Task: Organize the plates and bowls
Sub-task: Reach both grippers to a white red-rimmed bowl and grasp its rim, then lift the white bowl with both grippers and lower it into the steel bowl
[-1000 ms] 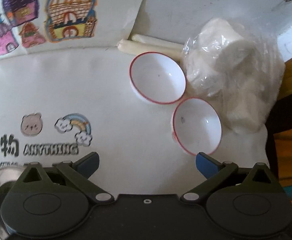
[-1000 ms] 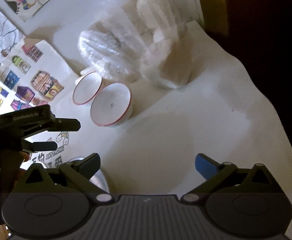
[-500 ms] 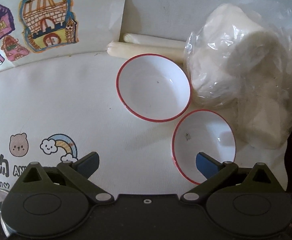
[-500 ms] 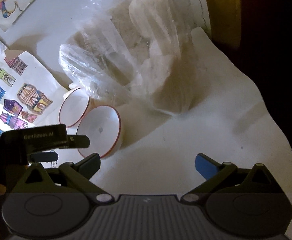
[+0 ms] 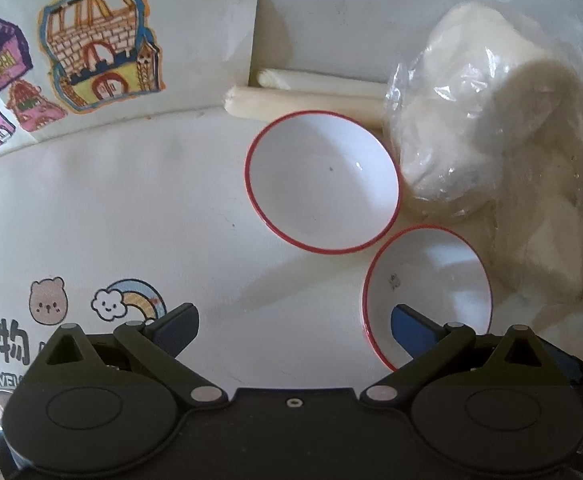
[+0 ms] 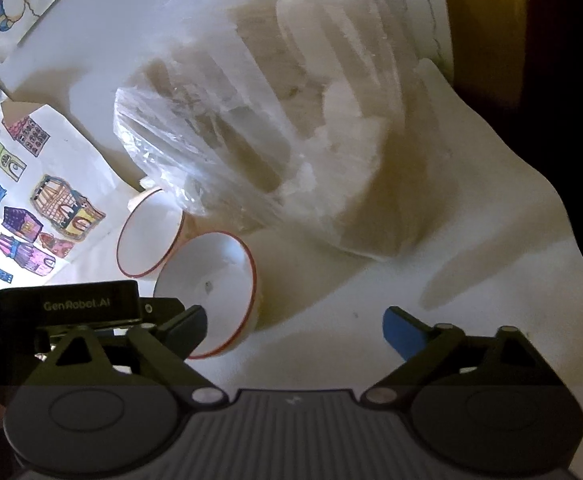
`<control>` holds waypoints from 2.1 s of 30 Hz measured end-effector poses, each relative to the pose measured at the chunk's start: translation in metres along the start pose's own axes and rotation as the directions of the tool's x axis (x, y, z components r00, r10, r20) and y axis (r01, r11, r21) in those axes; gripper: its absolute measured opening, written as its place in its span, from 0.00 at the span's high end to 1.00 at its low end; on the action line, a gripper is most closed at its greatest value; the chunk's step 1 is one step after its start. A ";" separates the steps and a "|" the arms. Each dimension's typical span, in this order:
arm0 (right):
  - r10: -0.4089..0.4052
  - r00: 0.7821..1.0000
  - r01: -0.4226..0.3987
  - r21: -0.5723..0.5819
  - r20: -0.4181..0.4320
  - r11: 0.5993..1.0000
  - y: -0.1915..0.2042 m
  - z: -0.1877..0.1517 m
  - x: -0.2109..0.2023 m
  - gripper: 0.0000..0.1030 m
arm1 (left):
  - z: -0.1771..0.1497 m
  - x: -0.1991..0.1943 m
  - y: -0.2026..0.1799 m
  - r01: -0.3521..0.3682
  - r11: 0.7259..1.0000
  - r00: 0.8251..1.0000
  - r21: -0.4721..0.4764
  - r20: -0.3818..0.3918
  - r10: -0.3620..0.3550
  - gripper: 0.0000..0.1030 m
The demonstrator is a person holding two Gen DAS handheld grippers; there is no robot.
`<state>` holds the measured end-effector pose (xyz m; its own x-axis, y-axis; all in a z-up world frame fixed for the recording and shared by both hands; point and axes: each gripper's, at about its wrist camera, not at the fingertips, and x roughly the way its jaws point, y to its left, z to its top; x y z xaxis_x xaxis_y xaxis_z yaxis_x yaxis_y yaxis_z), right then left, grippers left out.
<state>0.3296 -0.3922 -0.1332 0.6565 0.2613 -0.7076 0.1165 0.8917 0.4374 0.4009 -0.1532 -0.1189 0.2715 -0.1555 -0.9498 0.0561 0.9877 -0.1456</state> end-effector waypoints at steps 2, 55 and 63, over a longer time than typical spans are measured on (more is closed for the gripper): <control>0.003 1.000 -0.003 0.000 -0.004 1.000 0.002 0.001 0.003 0.15 | 0.000 -0.005 -0.003 0.004 1.000 1.000 0.006 0.007 -0.004 0.04; 0.108 0.994 -0.107 -0.052 0.018 0.993 0.047 -0.050 -0.066 0.85 | -0.062 -0.087 0.009 0.304 0.941 0.949 0.150 0.040 -0.313 0.92; 0.104 0.995 -0.104 -0.057 -0.013 0.993 0.061 -0.081 -0.080 0.85 | -0.090 -0.091 0.031 0.311 0.938 0.949 0.149 -0.008 -0.314 0.92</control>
<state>0.2238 -0.3289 -0.0948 0.6553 0.3573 -0.6655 0.0045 0.8792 0.4764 0.2920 -0.1073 -0.0623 0.2322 -0.4574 -0.8584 0.2808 0.8765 -0.3911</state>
